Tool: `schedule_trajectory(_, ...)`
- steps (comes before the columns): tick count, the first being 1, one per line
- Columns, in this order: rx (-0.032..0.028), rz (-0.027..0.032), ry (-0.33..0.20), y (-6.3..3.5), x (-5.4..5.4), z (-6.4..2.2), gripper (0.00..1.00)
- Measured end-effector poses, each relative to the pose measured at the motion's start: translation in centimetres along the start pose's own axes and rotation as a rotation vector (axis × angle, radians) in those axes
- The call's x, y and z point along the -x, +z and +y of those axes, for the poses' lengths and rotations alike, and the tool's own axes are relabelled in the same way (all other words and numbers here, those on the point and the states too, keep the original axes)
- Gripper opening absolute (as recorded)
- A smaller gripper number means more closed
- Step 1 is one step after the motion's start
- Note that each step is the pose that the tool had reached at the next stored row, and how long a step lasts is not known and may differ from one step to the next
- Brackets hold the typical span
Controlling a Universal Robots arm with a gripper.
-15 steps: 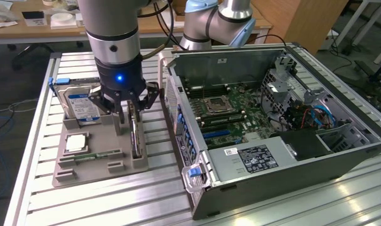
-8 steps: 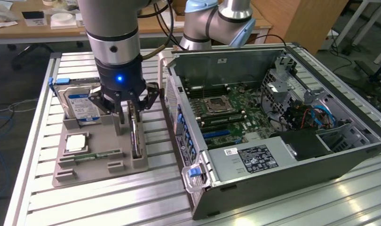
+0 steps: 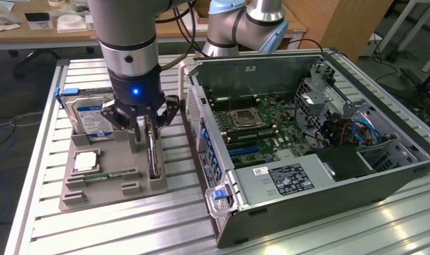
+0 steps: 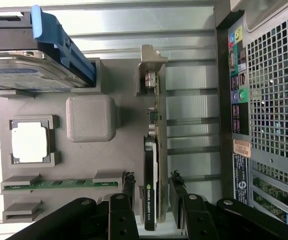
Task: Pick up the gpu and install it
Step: 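Pick up the gpu and move the gpu toward the slot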
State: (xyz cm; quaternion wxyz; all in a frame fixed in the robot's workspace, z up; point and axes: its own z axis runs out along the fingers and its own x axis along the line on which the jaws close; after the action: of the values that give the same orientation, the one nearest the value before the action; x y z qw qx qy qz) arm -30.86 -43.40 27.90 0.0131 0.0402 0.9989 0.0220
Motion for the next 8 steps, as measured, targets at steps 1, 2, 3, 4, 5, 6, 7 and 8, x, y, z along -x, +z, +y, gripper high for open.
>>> schedule_trajectory(1, 0.0, 0.0, 0.0, 0.09, 0.0, 0.0, 0.42)
schedule_trajectory(2, 0.0001, 0.0, 0.0, 0.15, 0.0, -0.01, 0.42)
schedule_trajectory(3, -0.0001, 0.0001, 0.0, 0.18, -0.01, -0.01, 0.42)
schedule_trajectory(4, -0.0001, 0.0002, 0.0, 0.18, -0.01, -0.01, 0.42)
schedule_trajectory(5, 0.0003, 0.0002, 0.0, 0.19, -0.01, -0.01, 0.42)
schedule_trajectory(6, 0.0014, 0.0001, 0.0, 0.2, -0.01, 0.0, 0.42)
schedule_trajectory(7, 0.0016, 0.0001, 0.0, 0.2, -0.01, 0.0, 0.42)
schedule_trajectory(8, 0.0017, 0.0001, 0.0, 0.2, -0.01, -0.01, 0.42)
